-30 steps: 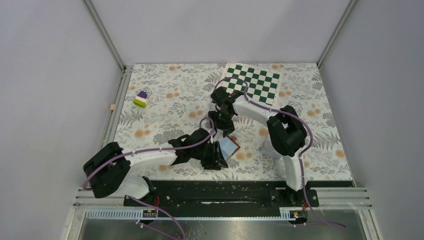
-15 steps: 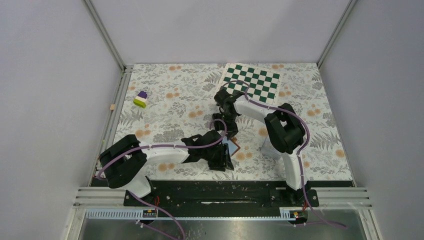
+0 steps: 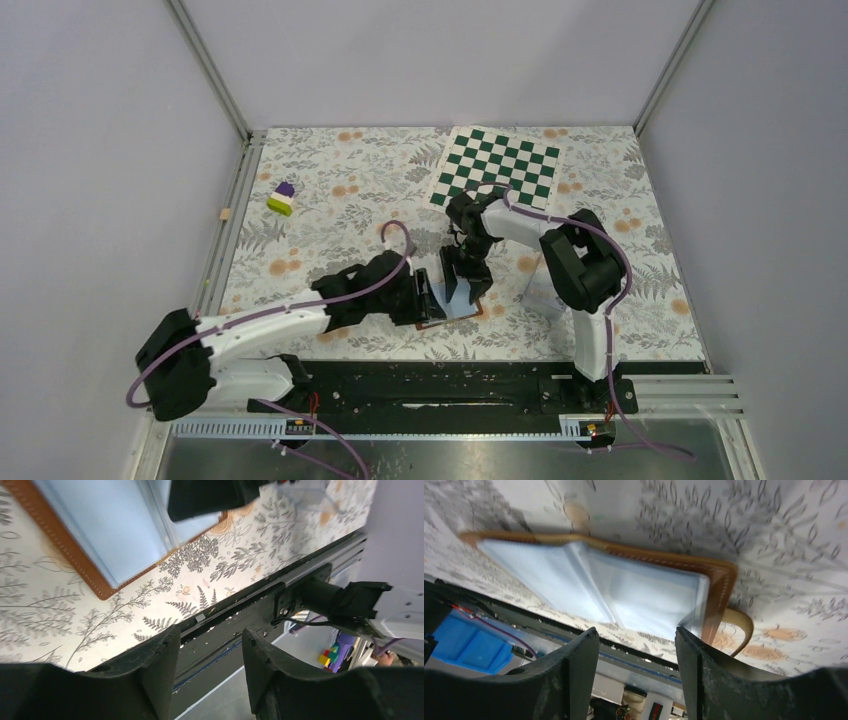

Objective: Put the credit cards into the card holder
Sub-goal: Open the card holder at the center of the board.

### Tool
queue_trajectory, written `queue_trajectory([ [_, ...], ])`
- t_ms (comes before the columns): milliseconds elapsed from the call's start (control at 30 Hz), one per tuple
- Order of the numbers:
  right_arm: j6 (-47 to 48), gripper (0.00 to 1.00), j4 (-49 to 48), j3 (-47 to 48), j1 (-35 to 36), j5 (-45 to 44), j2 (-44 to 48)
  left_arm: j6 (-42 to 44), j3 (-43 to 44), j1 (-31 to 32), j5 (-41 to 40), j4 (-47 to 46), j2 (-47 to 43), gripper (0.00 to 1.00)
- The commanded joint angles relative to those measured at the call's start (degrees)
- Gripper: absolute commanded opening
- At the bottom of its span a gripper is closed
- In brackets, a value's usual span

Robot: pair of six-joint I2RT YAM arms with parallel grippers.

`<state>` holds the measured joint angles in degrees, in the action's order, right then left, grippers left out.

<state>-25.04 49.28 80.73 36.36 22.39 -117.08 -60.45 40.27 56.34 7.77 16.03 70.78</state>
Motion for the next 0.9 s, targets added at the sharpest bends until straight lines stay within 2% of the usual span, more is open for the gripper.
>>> queue_trajectory([
  [0,0.7,0.64,-0.4,-2.5,-0.1,4.2,7.8,2.6,-1.9,-3.7,-3.0,3.9,-9.5,0.49],
  [267,2.2,0.63,-4.4,3.7,-0.1,4.3,11.4,6.3,-3.2,-13.0,1.5,8.5,-20.7,0.48],
  [367,2.0,0.60,-3.8,8.2,-0.1,1.6,7.4,7.4,-2.4,-14.5,2.8,10.2,-21.4,0.48],
  [500,2.6,0.54,1.8,15.4,-0.1,-1.9,-0.3,7.9,-2.1,-14.8,3.7,10.7,-21.3,0.48],
  [867,3.7,0.54,6.4,21.1,0.2,-4.1,-10.4,6.9,-4.3,-14.9,4.6,10.0,-22.4,0.48],
])
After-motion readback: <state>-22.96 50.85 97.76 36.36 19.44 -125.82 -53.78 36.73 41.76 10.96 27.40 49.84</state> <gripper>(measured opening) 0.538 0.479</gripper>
